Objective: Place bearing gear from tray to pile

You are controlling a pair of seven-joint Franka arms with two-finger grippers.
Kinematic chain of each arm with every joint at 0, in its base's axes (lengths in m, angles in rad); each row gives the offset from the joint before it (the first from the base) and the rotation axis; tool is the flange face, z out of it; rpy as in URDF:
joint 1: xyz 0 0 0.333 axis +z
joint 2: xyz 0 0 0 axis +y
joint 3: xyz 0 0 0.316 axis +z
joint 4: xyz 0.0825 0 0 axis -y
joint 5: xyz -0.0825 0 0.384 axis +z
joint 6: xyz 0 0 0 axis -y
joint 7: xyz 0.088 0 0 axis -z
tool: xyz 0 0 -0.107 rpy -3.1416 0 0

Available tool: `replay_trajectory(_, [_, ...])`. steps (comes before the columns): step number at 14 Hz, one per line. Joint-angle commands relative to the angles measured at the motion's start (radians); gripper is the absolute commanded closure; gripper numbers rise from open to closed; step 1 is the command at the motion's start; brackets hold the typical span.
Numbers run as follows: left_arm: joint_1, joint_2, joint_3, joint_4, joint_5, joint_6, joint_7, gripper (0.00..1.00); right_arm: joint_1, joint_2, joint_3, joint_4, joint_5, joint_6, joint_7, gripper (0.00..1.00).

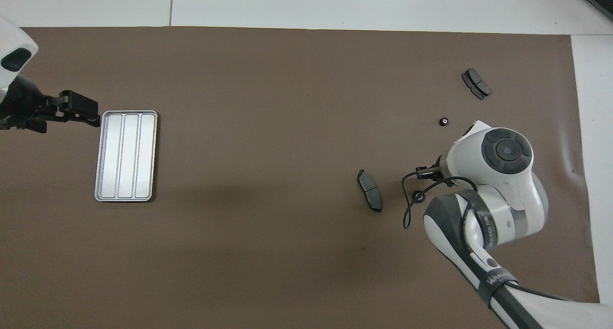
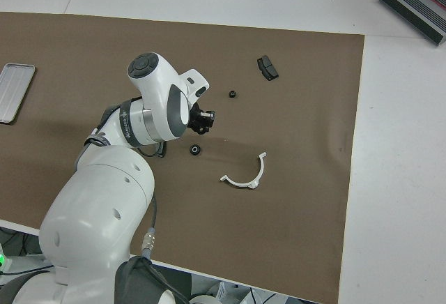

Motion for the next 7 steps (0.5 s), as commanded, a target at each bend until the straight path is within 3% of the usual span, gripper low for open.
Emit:
replay_trajectory(1, [0.003, -0.029, -0.005, -0.042, 0.014, 0.033, 0.009, 0.0, -0.089, -0.024, 0.013, -0.042, 0.012, 0.052, -0.13, 1.0])
replay_trajectory(7, [-0.005, -0.029, -0.003, -0.054, 0.025, 0.035, 0.008, 0.0, -0.259, 0.019, 0.013, -0.073, 0.029, 0.097, -0.305, 1.0])
